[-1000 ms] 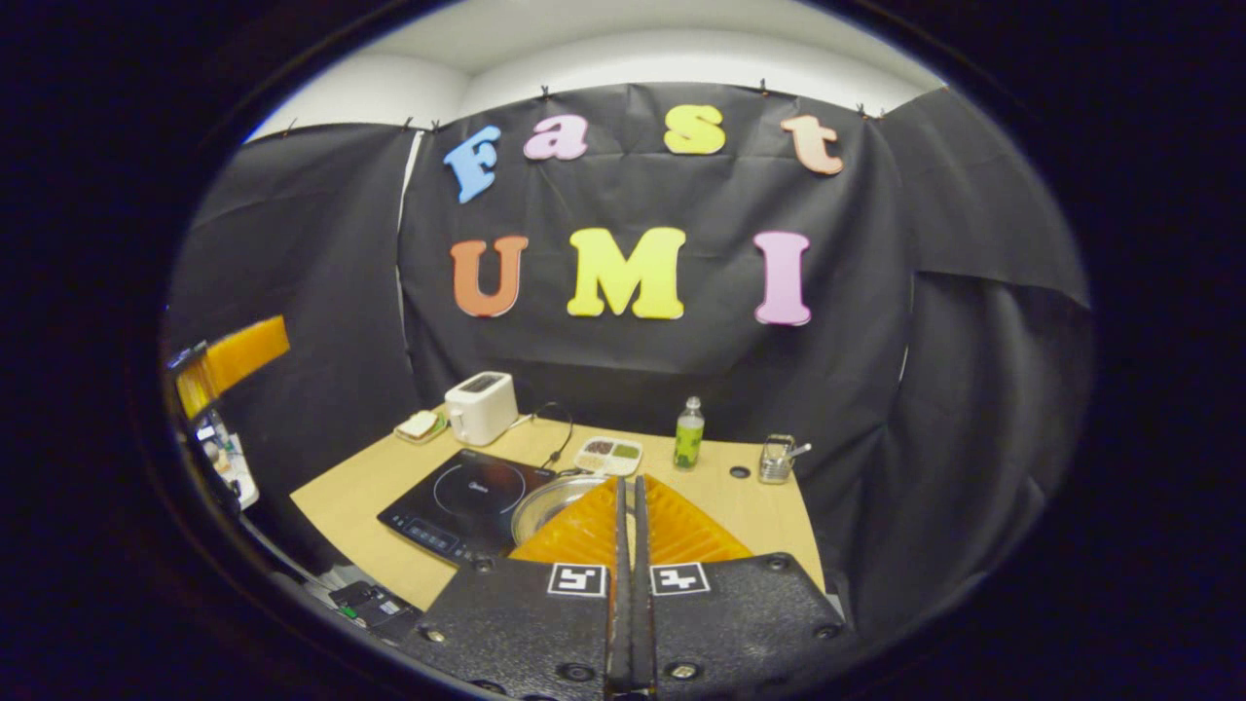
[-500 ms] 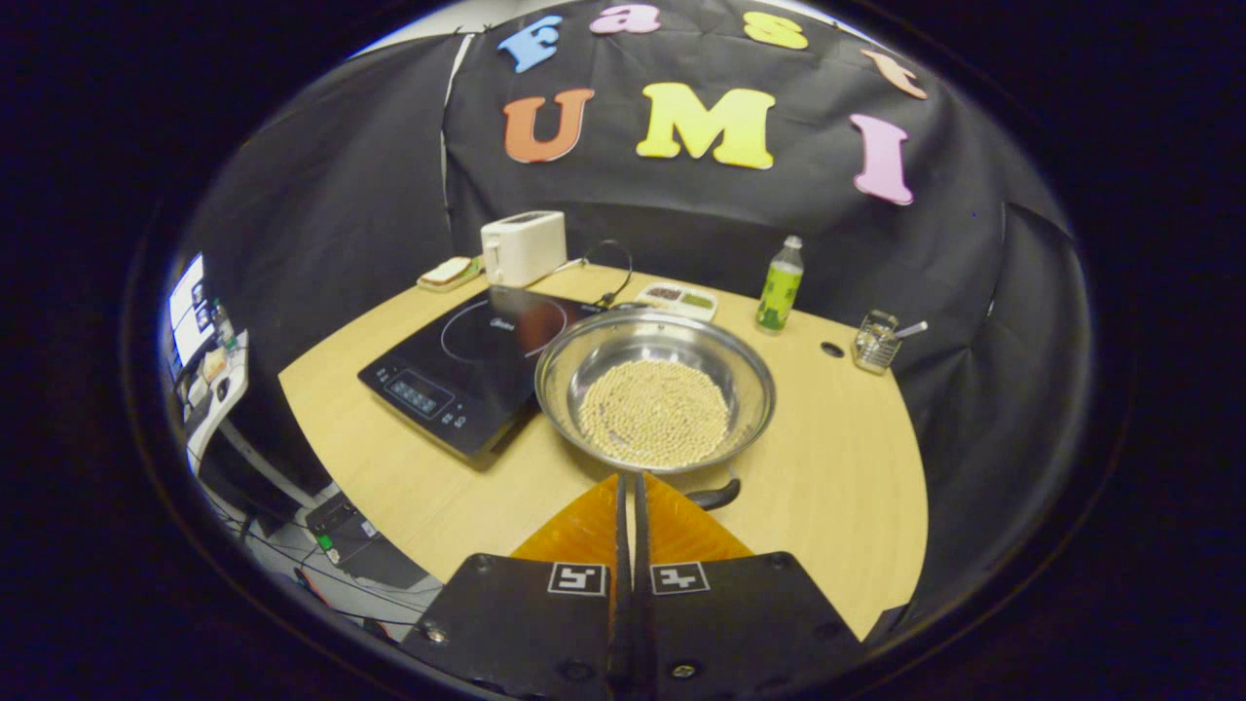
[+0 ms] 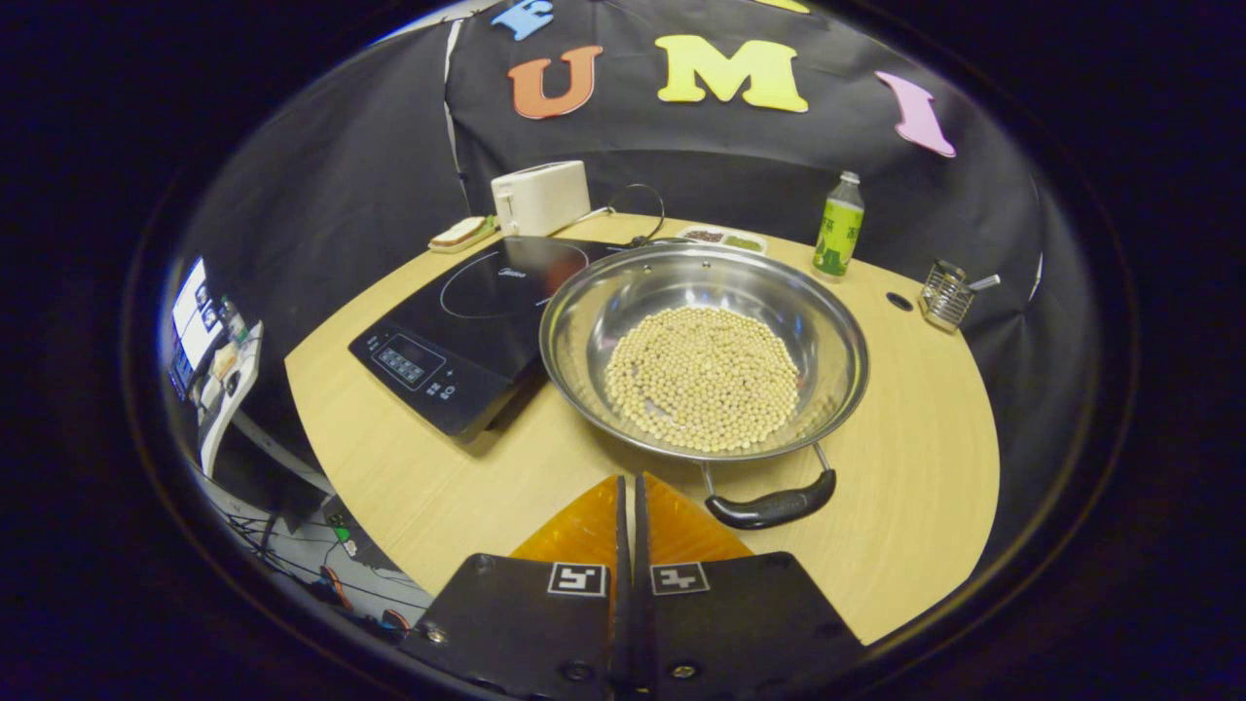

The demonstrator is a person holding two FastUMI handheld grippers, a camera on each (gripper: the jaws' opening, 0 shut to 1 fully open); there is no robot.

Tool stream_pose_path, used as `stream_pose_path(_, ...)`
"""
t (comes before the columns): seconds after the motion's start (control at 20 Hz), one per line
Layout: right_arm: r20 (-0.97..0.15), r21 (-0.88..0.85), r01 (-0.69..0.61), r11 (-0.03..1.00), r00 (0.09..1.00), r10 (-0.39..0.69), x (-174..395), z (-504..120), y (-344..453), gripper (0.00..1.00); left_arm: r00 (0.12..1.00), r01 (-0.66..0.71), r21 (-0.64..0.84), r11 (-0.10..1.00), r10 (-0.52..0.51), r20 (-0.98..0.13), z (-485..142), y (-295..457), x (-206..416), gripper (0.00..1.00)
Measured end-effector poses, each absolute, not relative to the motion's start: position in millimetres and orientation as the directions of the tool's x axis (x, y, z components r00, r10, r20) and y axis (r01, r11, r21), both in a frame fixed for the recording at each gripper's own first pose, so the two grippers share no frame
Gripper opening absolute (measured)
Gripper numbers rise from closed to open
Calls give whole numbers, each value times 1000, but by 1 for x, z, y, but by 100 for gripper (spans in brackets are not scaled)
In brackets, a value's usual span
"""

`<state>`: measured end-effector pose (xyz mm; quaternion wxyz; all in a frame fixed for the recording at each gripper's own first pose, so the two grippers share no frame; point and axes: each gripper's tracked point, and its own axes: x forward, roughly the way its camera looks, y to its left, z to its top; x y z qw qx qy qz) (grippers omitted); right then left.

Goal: First push the handle of the pot to place it horizontally, then grasp the pot with both hands and set it on the induction cooktop.

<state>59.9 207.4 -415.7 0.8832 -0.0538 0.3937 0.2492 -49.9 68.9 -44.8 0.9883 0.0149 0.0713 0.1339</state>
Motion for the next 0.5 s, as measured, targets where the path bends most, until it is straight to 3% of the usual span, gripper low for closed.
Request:
stream_pose_path(0.05,-733,103,-475,874,558,390,63,-420,202,1,955,-258,48,965,263,-139,-46,65,-48,95)
stream_pose_path(0.15,-744,119,-463,878,544,388,64,-424,193,1,955,-257,51,965,262,-140,-46,63,-45,95)
stream_pose_path(0.2,-744,136,-459,878,538,396,63,-424,191,1,955,-257,50,965,262,-141,-46,61,-43,84)
stream_pose_path(0.35,-746,134,-454,881,538,392,64,-424,185,4,954,-254,41,966,257,-152,-52,59,-38,84)
stream_pose_path(0.4,-745,142,-453,880,537,396,66,-424,183,0,954,-253,38,967,256,-154,-53,58,-36,95)
stream_pose_path(0.5,-746,154,-448,881,532,401,64,-425,182,1,955,-251,40,967,254,-154,-54,57,-32,95)
